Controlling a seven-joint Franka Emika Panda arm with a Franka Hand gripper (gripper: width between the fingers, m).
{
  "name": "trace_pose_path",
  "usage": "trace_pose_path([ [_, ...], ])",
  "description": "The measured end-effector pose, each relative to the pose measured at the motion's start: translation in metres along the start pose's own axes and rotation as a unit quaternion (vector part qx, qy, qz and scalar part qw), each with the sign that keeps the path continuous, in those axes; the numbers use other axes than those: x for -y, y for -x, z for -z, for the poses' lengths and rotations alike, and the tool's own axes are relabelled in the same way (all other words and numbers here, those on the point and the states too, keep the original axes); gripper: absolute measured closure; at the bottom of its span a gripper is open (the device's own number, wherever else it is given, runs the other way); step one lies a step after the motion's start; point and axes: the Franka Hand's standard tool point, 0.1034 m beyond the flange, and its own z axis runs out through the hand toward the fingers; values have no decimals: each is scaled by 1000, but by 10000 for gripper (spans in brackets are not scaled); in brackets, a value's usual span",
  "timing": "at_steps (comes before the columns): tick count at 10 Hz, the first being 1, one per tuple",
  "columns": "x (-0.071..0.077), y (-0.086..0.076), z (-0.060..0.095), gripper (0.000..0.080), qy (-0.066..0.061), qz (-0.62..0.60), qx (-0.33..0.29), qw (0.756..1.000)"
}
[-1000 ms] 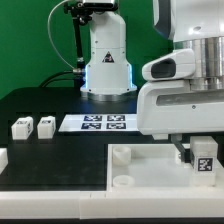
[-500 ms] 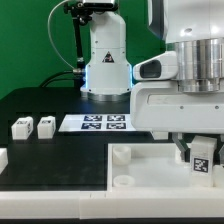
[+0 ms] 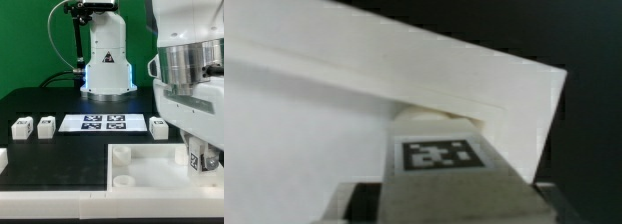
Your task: Assemble one leg
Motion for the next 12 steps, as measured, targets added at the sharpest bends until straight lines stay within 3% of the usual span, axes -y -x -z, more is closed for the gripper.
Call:
trace_pose_path([
  [2, 0, -1, -1, 506, 2, -51, 0, 999],
  [4, -1, -1, -1, 503, 2, -5, 0, 1000],
  [5, -1, -3, -2, 267, 2, 60, 0, 998],
  [6, -2, -1, -2, 267, 3, 152, -3, 988],
  [7, -2, 5, 0, 176, 5, 230, -4, 973],
  [9, -2, 2, -1, 155, 6, 298, -5, 954],
  [11, -2, 0, 0, 151, 11, 426, -11, 905],
  [12, -2, 1, 2, 150, 18, 497, -18, 867],
])
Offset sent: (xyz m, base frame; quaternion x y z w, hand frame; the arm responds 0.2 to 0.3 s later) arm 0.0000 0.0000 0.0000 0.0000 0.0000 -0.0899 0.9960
